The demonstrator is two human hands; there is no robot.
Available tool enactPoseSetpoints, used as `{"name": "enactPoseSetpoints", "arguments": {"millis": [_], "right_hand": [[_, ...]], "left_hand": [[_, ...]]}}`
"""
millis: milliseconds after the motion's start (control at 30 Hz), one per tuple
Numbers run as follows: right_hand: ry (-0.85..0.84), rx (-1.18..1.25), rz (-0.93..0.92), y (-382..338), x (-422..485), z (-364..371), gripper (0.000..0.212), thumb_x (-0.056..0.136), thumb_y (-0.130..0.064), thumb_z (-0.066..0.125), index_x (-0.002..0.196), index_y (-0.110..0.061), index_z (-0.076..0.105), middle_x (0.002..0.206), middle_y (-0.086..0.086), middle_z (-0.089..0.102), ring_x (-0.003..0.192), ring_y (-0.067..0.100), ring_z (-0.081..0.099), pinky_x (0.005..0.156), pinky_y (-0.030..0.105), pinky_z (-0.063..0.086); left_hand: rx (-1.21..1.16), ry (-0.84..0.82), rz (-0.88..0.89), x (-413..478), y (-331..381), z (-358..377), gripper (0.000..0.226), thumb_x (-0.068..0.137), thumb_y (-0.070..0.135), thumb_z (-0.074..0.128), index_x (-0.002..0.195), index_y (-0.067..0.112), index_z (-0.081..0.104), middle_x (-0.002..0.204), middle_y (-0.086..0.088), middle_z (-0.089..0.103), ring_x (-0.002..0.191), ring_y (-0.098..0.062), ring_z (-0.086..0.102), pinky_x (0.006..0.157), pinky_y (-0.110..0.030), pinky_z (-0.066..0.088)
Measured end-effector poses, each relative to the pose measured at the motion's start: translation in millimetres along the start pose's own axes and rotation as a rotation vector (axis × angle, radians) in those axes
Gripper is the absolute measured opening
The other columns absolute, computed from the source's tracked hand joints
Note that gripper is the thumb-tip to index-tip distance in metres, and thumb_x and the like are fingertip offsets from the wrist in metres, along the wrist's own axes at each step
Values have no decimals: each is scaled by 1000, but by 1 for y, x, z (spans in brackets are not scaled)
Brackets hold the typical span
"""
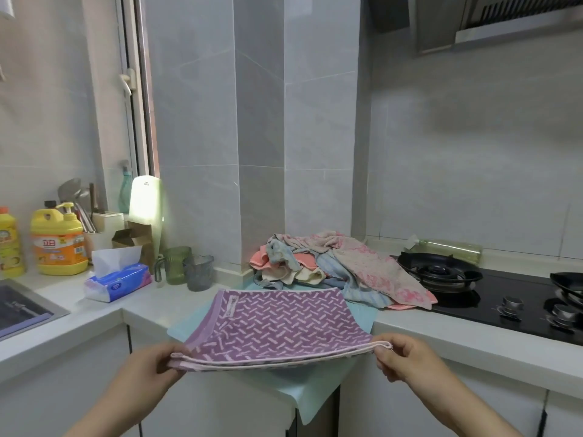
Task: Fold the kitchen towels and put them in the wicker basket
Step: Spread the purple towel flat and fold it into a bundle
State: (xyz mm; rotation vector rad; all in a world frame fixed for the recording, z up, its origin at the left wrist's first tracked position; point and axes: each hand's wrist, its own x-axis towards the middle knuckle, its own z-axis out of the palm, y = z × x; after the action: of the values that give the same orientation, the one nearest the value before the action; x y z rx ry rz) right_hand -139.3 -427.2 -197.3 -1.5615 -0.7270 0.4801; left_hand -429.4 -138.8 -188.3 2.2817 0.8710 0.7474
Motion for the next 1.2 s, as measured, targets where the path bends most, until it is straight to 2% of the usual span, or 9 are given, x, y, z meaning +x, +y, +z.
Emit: {"name": "enactPoseSetpoints", "arguments": {"millis": [167,233,333,533,633,767,933,1033,1200], "right_hand": [[22,-160,-50,-7,-9,-8,21,93,-11,63,85,-21,80,64,-8,63,63,8,49,60,18,39],[24,-210,-102,-8,-12,-10,22,91,-9,66,79,-22,79,79,-7,66,71,5,57,64,11,42],[35,-193,-137,-11,-12,-13,20,90,-4,65,80,-16,77,102,-4,67,85,4,63,71,8,45],[81,-185,-146,-13,10,-8,20,93,-6,60,78,-12,73,73,2,68,71,13,59,74,31,43],[131,-174,-128,-17,28,1,19,96,-12,57,84,-15,72,80,-1,71,72,8,62,71,27,46],[169,-174,-86,-16,61,10,19,97,-19,57,87,-12,71,89,7,73,79,16,66,72,30,49],[205,-290,-11,-7,110,19,28,98,-21,55,73,-10,61,73,2,65,67,13,59,61,25,41],[195,-366,19,-3,145,22,32,97,-27,57,71,-8,56,73,14,63,66,16,54,62,30,37],[161,-531,37,2,193,30,34,94,-31,60,69,-16,43,68,7,45,62,16,43,59,31,30]], "left_hand": [[33,-12,100,-8,4,-10,36,81,20,77,75,54,69,86,6,61,86,0,56,68,-13,41],[-4,-40,78,-10,6,-15,30,80,21,78,74,50,74,98,13,66,91,-1,60,78,-20,45],[-47,-54,49,-9,9,-18,27,83,17,75,80,43,76,86,16,73,88,-4,63,78,-26,47],[-170,5,39,13,9,-6,9,85,26,67,80,32,72,74,0,71,68,-11,63,68,-32,46],[-240,56,4,31,7,4,17,94,9,60,82,18,69,75,-5,67,73,-20,61,67,-30,42],[-318,30,-116,60,10,16,16,97,12,54,90,12,68,85,-11,69,81,-26,64,66,-33,45],[-378,-64,-297,107,2,31,18,99,18,53,96,11,69,87,-15,74,84,-32,70,78,-40,54],[-364,-106,-379,135,-3,37,20,99,17,53,95,6,69,82,-17,75,83,-35,71,83,-42,55],[-339,-166,-473,165,-8,46,19,94,13,54,95,-1,66,82,-22,72,81,-36,68,68,-35,50]]}}
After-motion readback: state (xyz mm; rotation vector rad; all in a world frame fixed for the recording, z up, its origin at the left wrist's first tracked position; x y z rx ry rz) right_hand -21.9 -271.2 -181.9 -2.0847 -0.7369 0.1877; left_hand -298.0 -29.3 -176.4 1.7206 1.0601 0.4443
